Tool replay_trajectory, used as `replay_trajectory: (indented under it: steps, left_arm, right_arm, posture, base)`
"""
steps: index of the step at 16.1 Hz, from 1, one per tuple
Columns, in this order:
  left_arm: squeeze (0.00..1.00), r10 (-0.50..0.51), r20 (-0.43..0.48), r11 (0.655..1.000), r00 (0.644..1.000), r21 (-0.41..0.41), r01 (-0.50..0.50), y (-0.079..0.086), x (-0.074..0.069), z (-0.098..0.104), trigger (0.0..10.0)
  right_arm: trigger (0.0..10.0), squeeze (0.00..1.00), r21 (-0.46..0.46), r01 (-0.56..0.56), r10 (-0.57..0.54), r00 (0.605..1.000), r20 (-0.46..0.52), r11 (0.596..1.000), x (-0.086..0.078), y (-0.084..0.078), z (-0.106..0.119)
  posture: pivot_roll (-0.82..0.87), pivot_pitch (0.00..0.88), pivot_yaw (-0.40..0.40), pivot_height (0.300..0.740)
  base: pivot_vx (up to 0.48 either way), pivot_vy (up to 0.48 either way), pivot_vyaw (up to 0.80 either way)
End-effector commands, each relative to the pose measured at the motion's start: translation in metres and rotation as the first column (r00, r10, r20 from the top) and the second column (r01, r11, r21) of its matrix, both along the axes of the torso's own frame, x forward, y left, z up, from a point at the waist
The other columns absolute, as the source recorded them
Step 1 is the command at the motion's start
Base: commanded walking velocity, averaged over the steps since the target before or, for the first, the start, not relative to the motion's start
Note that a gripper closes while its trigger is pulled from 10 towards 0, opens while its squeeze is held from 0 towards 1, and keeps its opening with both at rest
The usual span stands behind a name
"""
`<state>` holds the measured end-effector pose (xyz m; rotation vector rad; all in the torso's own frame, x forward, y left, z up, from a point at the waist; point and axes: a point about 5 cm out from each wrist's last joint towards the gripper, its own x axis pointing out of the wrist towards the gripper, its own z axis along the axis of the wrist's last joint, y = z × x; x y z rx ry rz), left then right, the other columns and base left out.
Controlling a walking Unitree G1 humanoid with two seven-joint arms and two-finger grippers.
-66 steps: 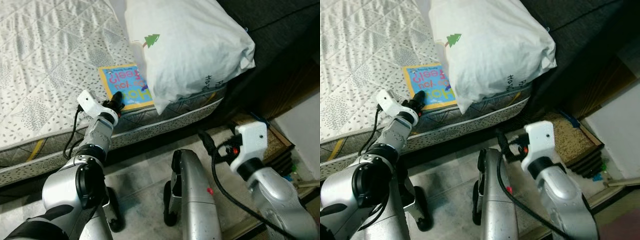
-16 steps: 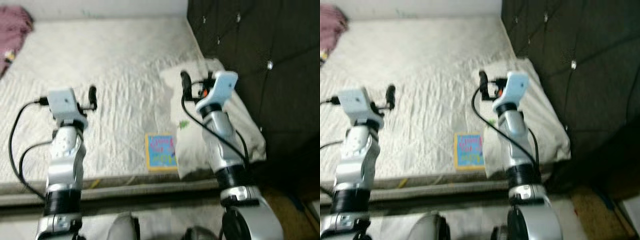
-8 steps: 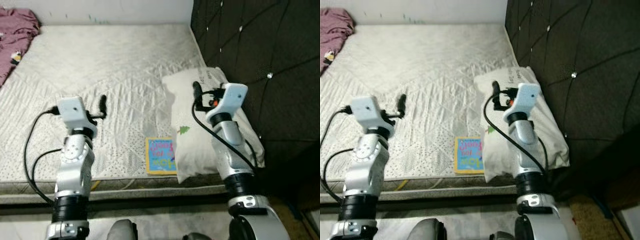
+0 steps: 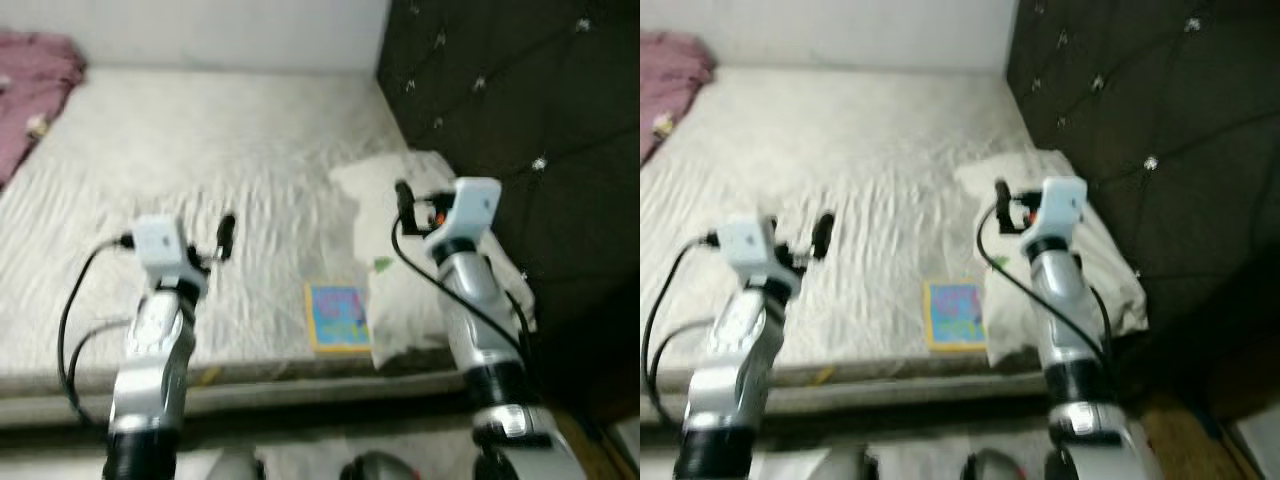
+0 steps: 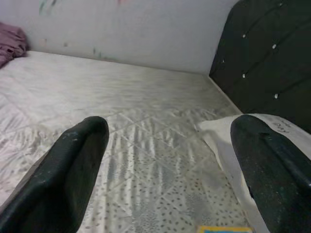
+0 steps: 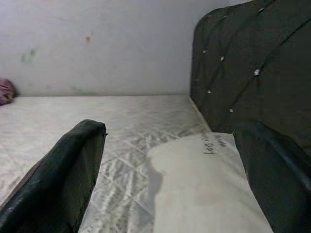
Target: Clean up the room
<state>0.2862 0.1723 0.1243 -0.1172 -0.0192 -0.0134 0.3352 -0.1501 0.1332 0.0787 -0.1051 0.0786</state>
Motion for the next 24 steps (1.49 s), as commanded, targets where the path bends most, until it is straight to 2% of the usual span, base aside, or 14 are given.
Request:
replay_trajectory:
  steps: [1, 2, 4, 8, 10, 13, 24]
  left_arm:
    - [0.0, 0.004, 0.02, 1.0, 1.0, 0.005, -0.005, 0.003, -0.002, 0.005, 10.0]
    - [0.0, -0.009, 0.021, 1.0, 1.0, -0.011, 0.01, -0.005, -0.004, 0.003, 10.0]
    - [0.0, -0.018, 0.017, 1.0, 1.0, 0.011, 0.018, -0.008, -0.013, -0.001, 10.0]
    - [0.0, 0.007, -0.026, 0.999, 1.0, -0.046, -0.008, -0.008, -0.024, -0.008, 10.0]
    - [0.0, 0.001, -0.013, 0.999, 1.0, -0.05, -0.002, -0.008, -0.028, -0.006, 10.0]
    - [0.0, 0.032, -0.022, 0.997, 0.999, -0.068, -0.033, -0.008, -0.04, -0.006, 10.0]
    - [0.0, -0.017, -0.064, 0.997, 0.998, -0.071, 0.012, -0.013, -0.043, -0.006, 10.0]
  right_arm:
    - [10.0, 0.0, -0.003, -0.011, 0.011, 1.0, -0.011, 1.0, -0.003, 0.005, -0.003]
    - [10.0, 0.0, -0.011, -0.002, 0.001, 0.999, -0.036, 1.0, -0.01, 0.0, -0.011]
    - [10.0, 0.0, -0.008, 0.002, -0.003, 0.999, -0.049, 1.0, -0.018, -0.001, -0.016]
    - [10.0, 0.0, -0.011, -0.006, 0.005, 0.996, -0.085, 1.0, -0.028, 0.0, -0.023]
    - [10.0, 0.0, -0.03, -0.053, 0.049, 0.993, -0.106, 0.998, -0.032, 0.004, -0.025]
    - [10.0, 0.0, -0.035, -0.054, 0.049, 0.991, -0.127, 0.998, -0.037, -0.001, -0.028]
    - [10.0, 0.0, -0.025, -0.05, 0.046, 0.986, -0.159, 0.998, -0.047, 0.002, -0.028]
  posture:
    - [-0.03, 0.0, -0.045, 0.74]
    - [-0.03, 0.0, -0.035, 0.74]
    - [-0.04, 0.0, -0.021, 0.74]
    - [-0.04, 0.0, -0.037, 0.74]
    - [-0.03, 0.0, -0.058, 0.74]
    - [-0.02, 0.0, -0.059, 0.74]
    - [-0.03, 0.0, -0.038, 0.74]
  base:
    - [0.0, 0.476, -0.41]
    - [0.0, 0.472, -0.71]
    - [0.0, 0.472, 0.0]
    - [0.0, 0.469, 0.0]
    - [0.0, 0.463, 0.0]
    - [0.0, 0.453, 0.0]
    - [0.0, 0.454, 0.0]
